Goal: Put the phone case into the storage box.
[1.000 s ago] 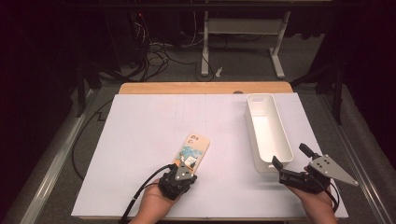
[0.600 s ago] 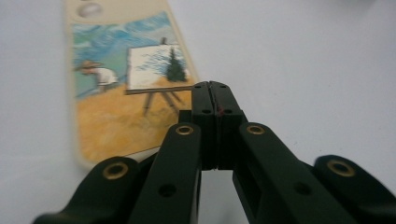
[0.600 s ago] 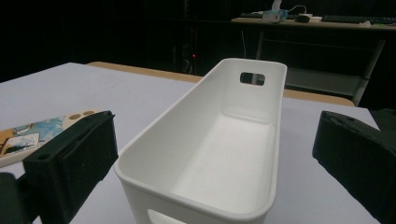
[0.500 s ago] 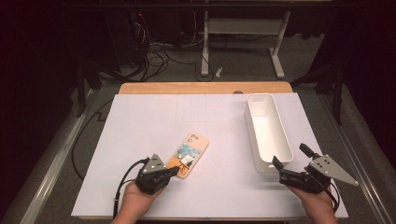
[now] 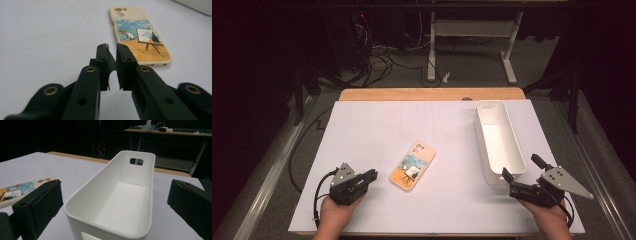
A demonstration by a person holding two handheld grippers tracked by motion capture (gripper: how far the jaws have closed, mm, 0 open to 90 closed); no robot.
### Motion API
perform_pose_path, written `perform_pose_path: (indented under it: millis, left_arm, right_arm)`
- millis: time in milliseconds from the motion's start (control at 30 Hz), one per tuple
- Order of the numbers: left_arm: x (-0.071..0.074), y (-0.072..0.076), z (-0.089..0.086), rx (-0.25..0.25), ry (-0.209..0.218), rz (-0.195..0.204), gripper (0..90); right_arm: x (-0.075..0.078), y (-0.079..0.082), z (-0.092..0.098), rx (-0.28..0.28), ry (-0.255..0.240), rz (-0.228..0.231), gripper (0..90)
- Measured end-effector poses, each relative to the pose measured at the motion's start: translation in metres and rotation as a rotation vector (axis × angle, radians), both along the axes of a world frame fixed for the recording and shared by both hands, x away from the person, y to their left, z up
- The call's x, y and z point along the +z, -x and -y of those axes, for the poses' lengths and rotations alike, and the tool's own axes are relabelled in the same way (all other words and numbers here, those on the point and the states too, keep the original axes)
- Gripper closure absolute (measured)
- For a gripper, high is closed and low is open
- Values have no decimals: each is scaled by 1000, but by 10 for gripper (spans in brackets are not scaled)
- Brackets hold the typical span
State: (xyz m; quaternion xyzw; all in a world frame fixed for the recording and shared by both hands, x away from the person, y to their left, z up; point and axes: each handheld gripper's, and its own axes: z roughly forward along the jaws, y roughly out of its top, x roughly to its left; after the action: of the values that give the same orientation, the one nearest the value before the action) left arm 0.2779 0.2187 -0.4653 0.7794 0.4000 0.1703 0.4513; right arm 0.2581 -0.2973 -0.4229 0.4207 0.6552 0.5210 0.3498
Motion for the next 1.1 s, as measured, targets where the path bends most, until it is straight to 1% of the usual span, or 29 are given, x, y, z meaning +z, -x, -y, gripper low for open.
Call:
perform_pose_path:
  millis: [67, 100, 167, 200, 233, 267, 300, 333, 467, 533, 567, 633, 767, 833, 900, 1000, 1100]
  left_arm:
    - [-1, 0, 1, -8, 2, 10, 738]
    - [-1, 1, 2, -17, -3, 19, 716]
    - [-1, 1, 3, -17, -9, 22, 652]
    - [-2, 1, 3, -11, -5, 27, 592]
    - [-2, 1, 3, -11, -5, 27, 576]
    - [-1, 1, 2, -9, 19, 28, 548]
    - [-1, 1, 2, -9, 19, 28, 528]
    - [-1, 1, 1, -9, 29, 33, 495]
    - [-1, 0, 1, -3, 30, 38, 403]
    - [-1, 1, 0, 9, 40, 50, 368]
    - [-1, 1, 0, 9, 40, 50, 350]
    - [0, 2, 0, 27, 45, 65, 309]
    - [1, 2, 0, 55, 52, 77, 205]
    - [2, 2, 0, 59, 54, 76, 173]
    - [2, 2, 0, 57, 48, 74, 149]
    - [2, 1, 4, 58, 33, 66, 84]
    - [2, 1, 6, 47, 36, 57, 28]
  right_arm:
    - [0, 0, 0, 0, 1, 0, 5]
    - [0, 0, 0, 0, 1, 0, 5]
    - [0, 0, 0, -1, 2, 0, 5]
    - [0, 0, 0, -1, 2, -1, 5]
    - [0, 0, 0, -1, 2, -1, 5]
    - [0, 0, 0, -1, 3, -1, 5]
    - [0, 0, 0, -1, 3, -1, 5]
    - [0, 0, 0, -1, 3, -1, 5]
    - [0, 0, 0, -1, 2, -1, 5]
    - [-1, 0, 0, 0, 2, 0, 5]
    - [-1, 0, 0, 0, 2, 0, 5]
    - [0, 0, 0, 0, 2, 0, 5]
    - [-1, 0, 0, 0, 2, -1, 5]
    - [-1, 0, 0, 1, 1, -1, 5]
    - [-1, 0, 0, 0, 1, -1, 5]
    - [-1, 0, 0, -1, 0, -2, 5]
    - [-1, 0, 0, 0, 0, -3, 5]
